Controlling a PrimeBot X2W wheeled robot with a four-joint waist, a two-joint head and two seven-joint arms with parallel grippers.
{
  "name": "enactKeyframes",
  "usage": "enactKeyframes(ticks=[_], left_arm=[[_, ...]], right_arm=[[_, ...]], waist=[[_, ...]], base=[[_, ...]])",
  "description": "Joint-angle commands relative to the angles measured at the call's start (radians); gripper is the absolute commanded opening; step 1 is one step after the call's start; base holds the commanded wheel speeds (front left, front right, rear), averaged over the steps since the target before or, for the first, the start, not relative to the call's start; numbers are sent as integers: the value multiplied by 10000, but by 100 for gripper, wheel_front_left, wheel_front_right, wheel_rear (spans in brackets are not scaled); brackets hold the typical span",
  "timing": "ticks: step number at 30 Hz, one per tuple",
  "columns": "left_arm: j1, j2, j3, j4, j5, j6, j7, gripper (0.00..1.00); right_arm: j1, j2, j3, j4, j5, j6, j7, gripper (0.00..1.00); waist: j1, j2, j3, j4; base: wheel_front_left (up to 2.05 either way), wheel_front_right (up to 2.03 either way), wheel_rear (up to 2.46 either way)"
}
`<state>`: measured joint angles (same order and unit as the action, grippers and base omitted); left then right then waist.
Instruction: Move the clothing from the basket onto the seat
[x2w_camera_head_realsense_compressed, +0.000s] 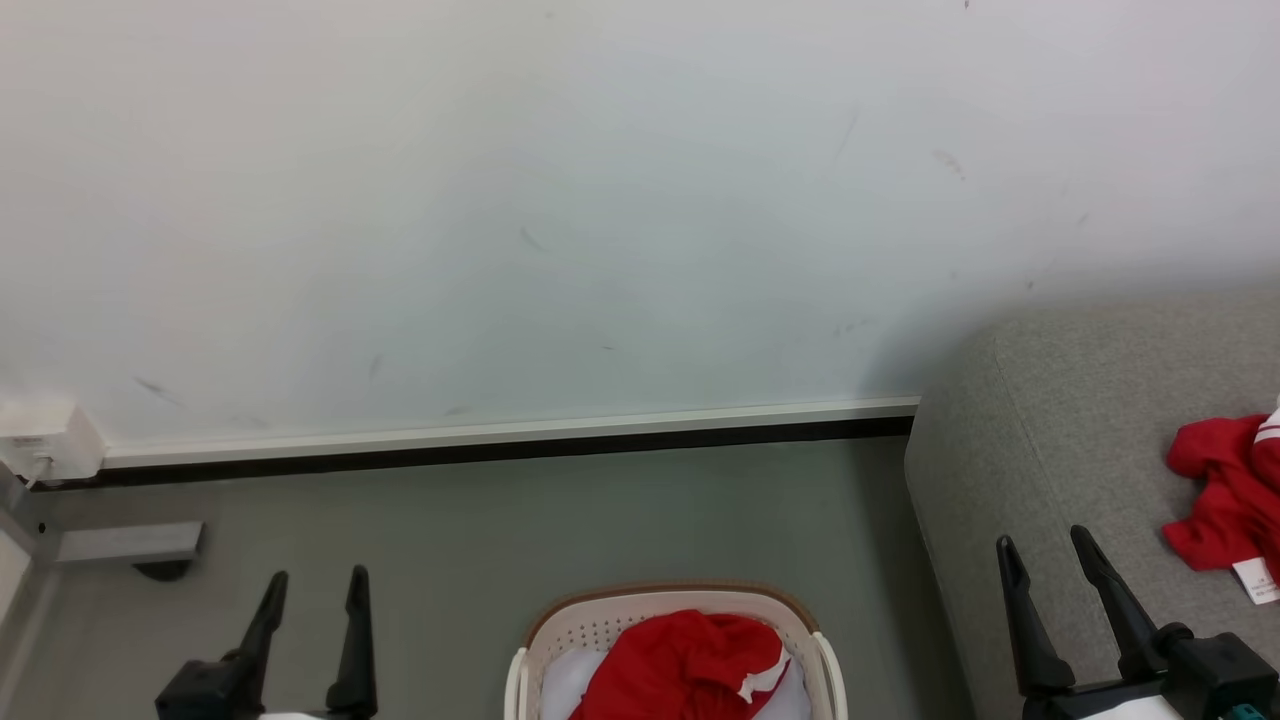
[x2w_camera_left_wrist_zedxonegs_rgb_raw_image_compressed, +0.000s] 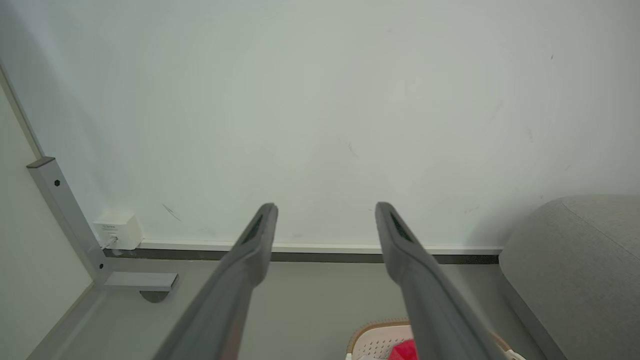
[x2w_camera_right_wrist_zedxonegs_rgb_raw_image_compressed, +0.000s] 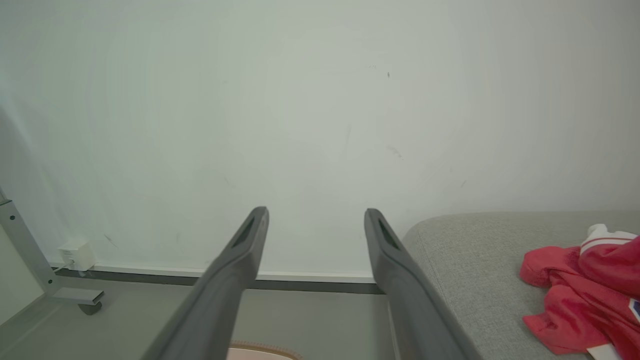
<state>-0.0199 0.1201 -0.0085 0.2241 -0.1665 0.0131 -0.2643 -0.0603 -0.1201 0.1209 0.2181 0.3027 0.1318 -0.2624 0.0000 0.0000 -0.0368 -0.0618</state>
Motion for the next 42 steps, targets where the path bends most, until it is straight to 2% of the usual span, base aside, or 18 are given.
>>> enactKeyframes(ticks=[1,17,26,33,42], left_arm=[[-44,-20,60,42,157,-43,-1,100],[-128,-418,594,176,626,-515,-1,100],[-570,-540,316,393,745,-860,-3,100],[-1479,-396,-288,1192,836,-1218,-1,100],[-3326,156,-1499,2891,626,-1423,88,100]], right_arm=[[-139,17,2,9,-6,-22,-33,100],[-207,-116,138,48,121,-22,-34,100],[-526,-389,208,87,104,-22,-34,100],[-1132,-416,166,-115,-64,-22,-35,100],[-2223,37,-200,-726,-487,-22,-35,100]], waist=[[0,0,-2,-16],[0,0,-21,-226],[0,0,356,-677],[0,0,1478,-1143],[0,0,3373,-1823]], base=[[0,0,0],[0,0,0],[0,0,0],[0,0,0],[0,0,0]])
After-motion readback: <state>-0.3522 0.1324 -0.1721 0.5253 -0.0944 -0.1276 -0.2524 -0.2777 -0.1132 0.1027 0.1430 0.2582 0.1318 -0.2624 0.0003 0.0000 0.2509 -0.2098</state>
